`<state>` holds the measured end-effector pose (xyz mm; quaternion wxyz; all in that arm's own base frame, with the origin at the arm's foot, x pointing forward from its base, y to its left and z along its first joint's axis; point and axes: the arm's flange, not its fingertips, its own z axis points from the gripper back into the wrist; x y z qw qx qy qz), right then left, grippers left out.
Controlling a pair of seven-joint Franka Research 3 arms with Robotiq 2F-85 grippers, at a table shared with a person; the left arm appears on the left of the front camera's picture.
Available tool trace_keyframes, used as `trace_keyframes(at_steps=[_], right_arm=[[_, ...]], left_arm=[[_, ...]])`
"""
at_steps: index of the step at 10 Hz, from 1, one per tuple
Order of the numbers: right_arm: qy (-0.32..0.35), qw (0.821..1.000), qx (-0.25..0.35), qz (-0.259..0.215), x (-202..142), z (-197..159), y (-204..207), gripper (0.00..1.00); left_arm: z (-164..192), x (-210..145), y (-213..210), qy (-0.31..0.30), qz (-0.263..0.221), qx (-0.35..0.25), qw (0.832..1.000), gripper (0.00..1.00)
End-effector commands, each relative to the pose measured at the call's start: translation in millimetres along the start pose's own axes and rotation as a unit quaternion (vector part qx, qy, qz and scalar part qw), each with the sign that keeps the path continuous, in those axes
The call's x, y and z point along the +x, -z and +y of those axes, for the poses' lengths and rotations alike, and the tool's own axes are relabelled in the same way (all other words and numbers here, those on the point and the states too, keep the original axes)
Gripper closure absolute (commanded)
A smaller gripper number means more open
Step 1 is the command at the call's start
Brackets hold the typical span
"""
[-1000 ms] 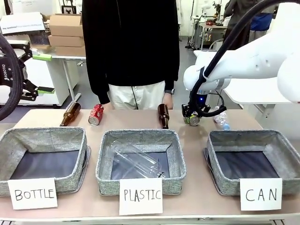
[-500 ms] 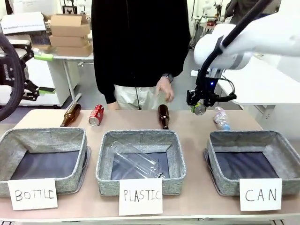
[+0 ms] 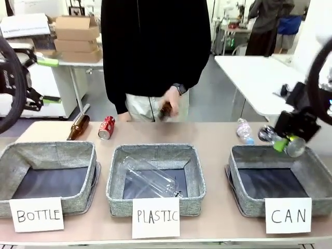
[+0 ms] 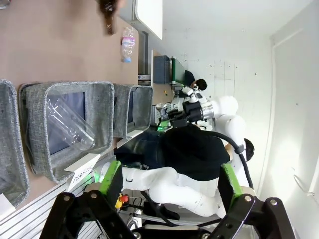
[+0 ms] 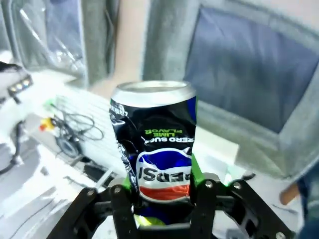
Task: Sort the can waste into the basket.
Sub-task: Pick up the can waste from the table and place it in the right Fabric basket.
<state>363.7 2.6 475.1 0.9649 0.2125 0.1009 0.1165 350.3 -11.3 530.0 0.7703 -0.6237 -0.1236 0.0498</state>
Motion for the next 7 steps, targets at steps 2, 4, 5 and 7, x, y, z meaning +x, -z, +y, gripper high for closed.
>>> trace_keyframes(at_steps=[2, 4, 5, 7], right_arm=[[-0.013, 0.999, 0.027, -0.025, 2.8, -13.9, 12.3, 1.0], [-0.003, 0.999, 0.029, -0.025, 7.6, -16.5, 8.9, 1.0], [0.0, 0.999, 0.033, -0.026, 11.4, -17.5, 6.6, 0.27], [0.003, 0.999, 0.025, -0.029, 12.1, -17.7, 4.9, 0.0]], left_arm=[[0.7, -0.2, -0.6, 0.009, 0.002, -0.005, 1.0, 0.0], [0.7, -0.2, -0.6, 0.009, 0.002, -0.005, 1.0, 0.0], [0.7, -0.2, -0.6, 0.009, 0.002, -0.005, 1.0, 0.0], [0.7, -0.2, -0.6, 0.009, 0.002, -0.005, 1.0, 0.0]])
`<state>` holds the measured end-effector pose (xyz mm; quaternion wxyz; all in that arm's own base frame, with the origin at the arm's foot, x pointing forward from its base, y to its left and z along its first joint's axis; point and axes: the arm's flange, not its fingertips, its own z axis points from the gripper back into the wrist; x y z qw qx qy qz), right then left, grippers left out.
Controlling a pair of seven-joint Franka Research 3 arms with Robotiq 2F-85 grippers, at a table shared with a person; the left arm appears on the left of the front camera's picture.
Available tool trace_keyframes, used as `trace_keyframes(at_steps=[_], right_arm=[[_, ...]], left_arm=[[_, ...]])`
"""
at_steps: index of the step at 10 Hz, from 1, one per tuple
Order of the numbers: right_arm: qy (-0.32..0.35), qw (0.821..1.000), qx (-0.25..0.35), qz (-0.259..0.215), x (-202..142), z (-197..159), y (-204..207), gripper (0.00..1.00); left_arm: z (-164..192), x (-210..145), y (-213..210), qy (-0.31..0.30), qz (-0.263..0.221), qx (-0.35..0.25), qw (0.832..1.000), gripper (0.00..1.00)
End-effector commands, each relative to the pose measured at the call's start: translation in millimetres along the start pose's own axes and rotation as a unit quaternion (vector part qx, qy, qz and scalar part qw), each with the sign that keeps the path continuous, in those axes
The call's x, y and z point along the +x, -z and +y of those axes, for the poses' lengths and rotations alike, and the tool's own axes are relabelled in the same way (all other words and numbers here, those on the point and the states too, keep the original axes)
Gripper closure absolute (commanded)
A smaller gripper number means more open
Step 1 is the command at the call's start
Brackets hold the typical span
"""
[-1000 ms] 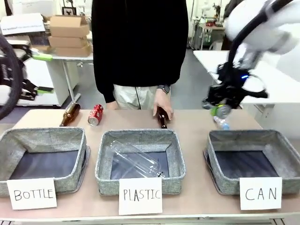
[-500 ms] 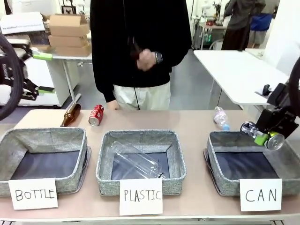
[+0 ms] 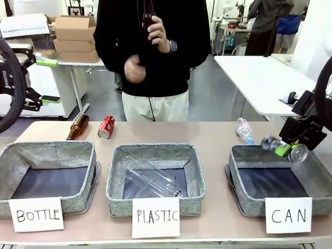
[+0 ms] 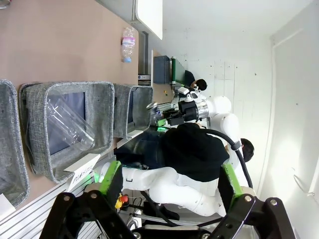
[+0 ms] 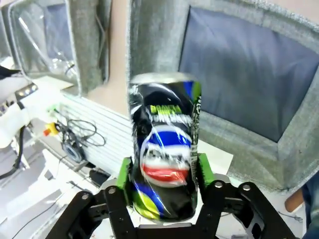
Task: Sort the can waste into the basket.
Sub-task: Pick up the can waste from the table and place it in the right Fabric basket.
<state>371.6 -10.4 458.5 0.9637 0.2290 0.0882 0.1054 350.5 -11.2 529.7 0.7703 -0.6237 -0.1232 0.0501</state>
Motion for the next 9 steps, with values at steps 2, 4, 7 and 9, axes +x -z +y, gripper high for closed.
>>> trace_keyframes(at_steps=[2, 4, 7, 9], right_arm=[[0.004, 1.0, 0.008, -0.015, 8.1, 1.8, -1.8, 0.0], [-0.004, 0.999, 0.015, -0.029, 8.7, 2.3, -2.2, 0.0], [-0.031, 0.991, 0.081, -0.106, 10.5, 9.5, -11.5, 0.0], [-0.195, 0.893, 0.341, -0.221, -8.3, 43.9, -37.5, 0.0]], left_arm=[[0.3, -0.4, -0.7, 0.009, 0.002, -0.005, 1.0, 0.0], [0.3, -0.4, -0.7, 0.009, 0.002, -0.005, 1.0, 0.0], [0.3, -0.4, -0.7, 0.009, 0.002, -0.005, 1.0, 0.0], [0.3, -0.4, -0.7, 0.009, 0.002, -0.005, 1.0, 0.0]])
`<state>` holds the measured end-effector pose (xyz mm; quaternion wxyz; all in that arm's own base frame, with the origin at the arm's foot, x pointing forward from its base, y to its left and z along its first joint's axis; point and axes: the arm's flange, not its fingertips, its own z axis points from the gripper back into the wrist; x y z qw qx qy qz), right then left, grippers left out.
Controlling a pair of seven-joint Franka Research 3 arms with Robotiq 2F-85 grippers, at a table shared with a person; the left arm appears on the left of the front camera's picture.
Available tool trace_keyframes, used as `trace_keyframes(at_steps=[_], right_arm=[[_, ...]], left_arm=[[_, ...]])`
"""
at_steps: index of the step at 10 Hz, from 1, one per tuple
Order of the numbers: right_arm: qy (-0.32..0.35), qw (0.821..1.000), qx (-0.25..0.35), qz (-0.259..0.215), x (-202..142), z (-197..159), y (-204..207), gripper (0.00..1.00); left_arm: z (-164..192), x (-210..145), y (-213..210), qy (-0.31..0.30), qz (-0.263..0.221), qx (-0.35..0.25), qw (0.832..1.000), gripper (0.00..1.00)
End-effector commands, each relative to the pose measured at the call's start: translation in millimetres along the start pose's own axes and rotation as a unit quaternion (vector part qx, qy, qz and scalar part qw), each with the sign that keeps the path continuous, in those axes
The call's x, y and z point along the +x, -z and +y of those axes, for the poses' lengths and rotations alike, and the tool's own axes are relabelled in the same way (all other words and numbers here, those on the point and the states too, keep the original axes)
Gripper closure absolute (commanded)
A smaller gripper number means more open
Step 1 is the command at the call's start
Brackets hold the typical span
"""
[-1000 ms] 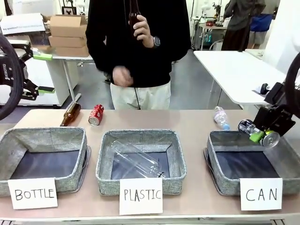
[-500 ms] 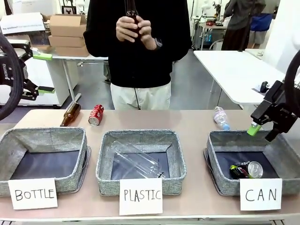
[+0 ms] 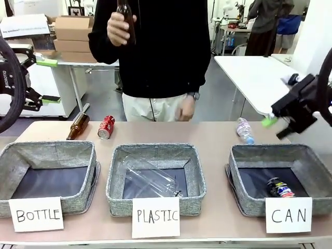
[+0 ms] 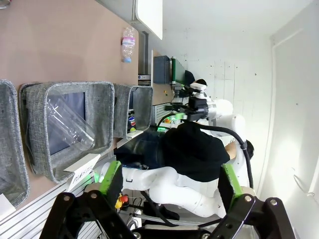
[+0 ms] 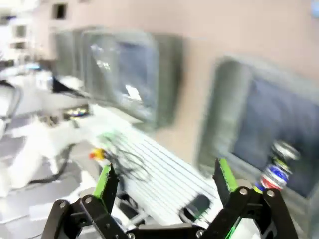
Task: Sort the can waste into the basket.
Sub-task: Pick up the can waste from the table and place it in the right Fabric basket.
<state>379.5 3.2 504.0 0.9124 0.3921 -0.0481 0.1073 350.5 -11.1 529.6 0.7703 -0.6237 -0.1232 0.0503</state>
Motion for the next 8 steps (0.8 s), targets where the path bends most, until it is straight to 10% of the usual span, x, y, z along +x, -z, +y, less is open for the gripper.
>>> trace_keyframes(at_steps=[1, 3, 4, 8], right_arm=[[-0.133, 0.911, 0.374, -0.116, -17.0, 28.7, -14.2, 0.0], [-0.095, 0.865, 0.481, -0.108, -14.0, 26.4, -22.9, 0.0], [-0.031, 0.987, 0.147, -0.064, -9.3, 41.6, -26.1, 0.0], [-0.031, 0.987, 0.147, -0.064, -9.3, 41.6, -26.1, 0.0]], left_arm=[[0.3, -0.4, -0.6, 0.009, 0.002, -0.005, 1.0, 0.0], [0.3, -0.4, -0.6, 0.009, 0.002, -0.005, 1.0, 0.0], [0.3, -0.4, -0.6, 0.009, 0.002, -0.005, 1.0, 0.0], [0.3, -0.4, -0.6, 0.009, 0.002, -0.005, 1.0, 0.0]])
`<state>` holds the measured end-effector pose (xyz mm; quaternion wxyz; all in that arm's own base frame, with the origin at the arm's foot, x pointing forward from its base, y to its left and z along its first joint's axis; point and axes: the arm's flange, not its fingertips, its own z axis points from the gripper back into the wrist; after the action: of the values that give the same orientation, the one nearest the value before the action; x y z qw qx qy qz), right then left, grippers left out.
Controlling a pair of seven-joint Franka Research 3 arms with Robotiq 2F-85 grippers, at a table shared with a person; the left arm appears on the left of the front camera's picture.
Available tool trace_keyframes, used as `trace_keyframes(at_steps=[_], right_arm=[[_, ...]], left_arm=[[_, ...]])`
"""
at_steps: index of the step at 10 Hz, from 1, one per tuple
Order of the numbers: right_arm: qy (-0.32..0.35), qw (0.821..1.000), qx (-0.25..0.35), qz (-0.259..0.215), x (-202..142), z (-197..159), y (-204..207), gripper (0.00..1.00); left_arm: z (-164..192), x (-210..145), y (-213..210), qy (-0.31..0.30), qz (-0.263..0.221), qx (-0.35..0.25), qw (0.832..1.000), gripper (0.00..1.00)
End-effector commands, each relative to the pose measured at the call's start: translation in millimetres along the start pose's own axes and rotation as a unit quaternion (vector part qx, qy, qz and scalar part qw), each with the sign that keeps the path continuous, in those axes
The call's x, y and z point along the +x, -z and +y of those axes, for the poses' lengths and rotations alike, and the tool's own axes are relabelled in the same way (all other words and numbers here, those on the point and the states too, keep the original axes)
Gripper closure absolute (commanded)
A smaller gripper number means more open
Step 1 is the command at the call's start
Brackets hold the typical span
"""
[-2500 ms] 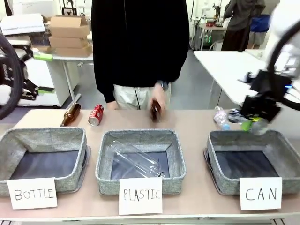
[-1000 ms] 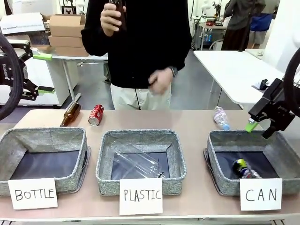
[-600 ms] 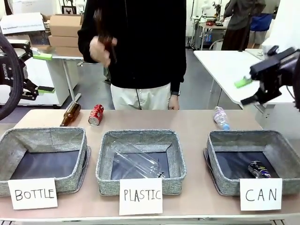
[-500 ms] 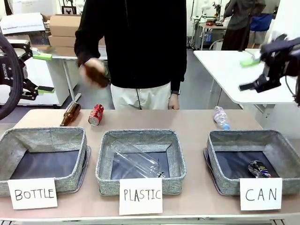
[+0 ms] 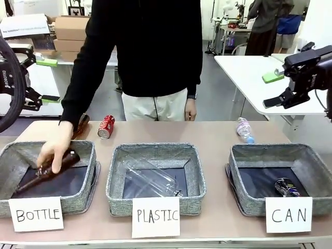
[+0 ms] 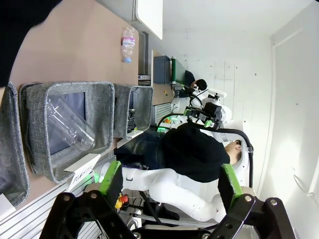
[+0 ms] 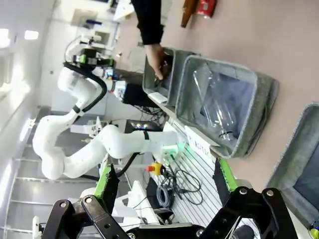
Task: Sort the can waste into the basket.
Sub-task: Pick up the can waste from the table and place it in the right Fabric basket.
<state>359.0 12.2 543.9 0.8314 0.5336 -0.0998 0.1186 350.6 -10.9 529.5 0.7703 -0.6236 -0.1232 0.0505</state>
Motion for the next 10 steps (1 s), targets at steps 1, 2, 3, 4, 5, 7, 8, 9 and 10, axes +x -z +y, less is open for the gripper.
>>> trace_keyframes(at_steps=[1, 2, 3, 4, 5, 7, 8, 9, 10], right_arm=[[0.001, 1.0, -0.009, -0.002, 3.0, 3.9, -3.8, 0.0], [0.001, 1.0, -0.009, -0.002, 3.0, 3.9, -3.8, 0.0], [0.001, 1.0, -0.009, -0.002, 3.0, 3.9, -3.8, 0.0], [0.001, 1.0, -0.009, -0.002, 3.0, 3.9, -3.8, 0.0], [0.001, 1.0, -0.009, -0.002, 3.0, 3.9, -3.8, 0.0], [0.001, 1.0, -0.009, -0.002, 3.0, 3.9, -3.8, 0.0], [0.001, 1.0, -0.009, -0.002, 3.0, 3.9, -3.8, 0.0], [0.001, 1.0, -0.009, -0.002, 3.0, 3.9, -3.8, 0.0], [0.001, 1.0, -0.009, -0.002, 3.0, 3.9, -3.8, 0.0]], left_arm=[[0.1, -0.6, -0.5, 0.009, 0.002, -0.005, 1.0, 0.0], [0.1, -0.6, -0.5, 0.009, 0.002, -0.005, 1.0, 0.0], [0.1, -0.6, -0.5, 0.009, 0.002, -0.005, 1.0, 0.0], [0.1, -0.6, -0.5, 0.009, 0.002, -0.005, 1.0, 0.0], [0.1, -0.6, -0.5, 0.009, 0.002, -0.005, 1.0, 0.0], [0.1, -0.6, -0.5, 0.009, 0.002, -0.005, 1.0, 0.0], [0.1, -0.6, -0.5, 0.009, 0.002, -0.005, 1.0, 0.0], [0.1, -0.6, -0.5, 0.009, 0.002, -0.005, 1.0, 0.0], [0.1, -0.6, -0.5, 0.009, 0.002, -0.005, 1.0, 0.0]])
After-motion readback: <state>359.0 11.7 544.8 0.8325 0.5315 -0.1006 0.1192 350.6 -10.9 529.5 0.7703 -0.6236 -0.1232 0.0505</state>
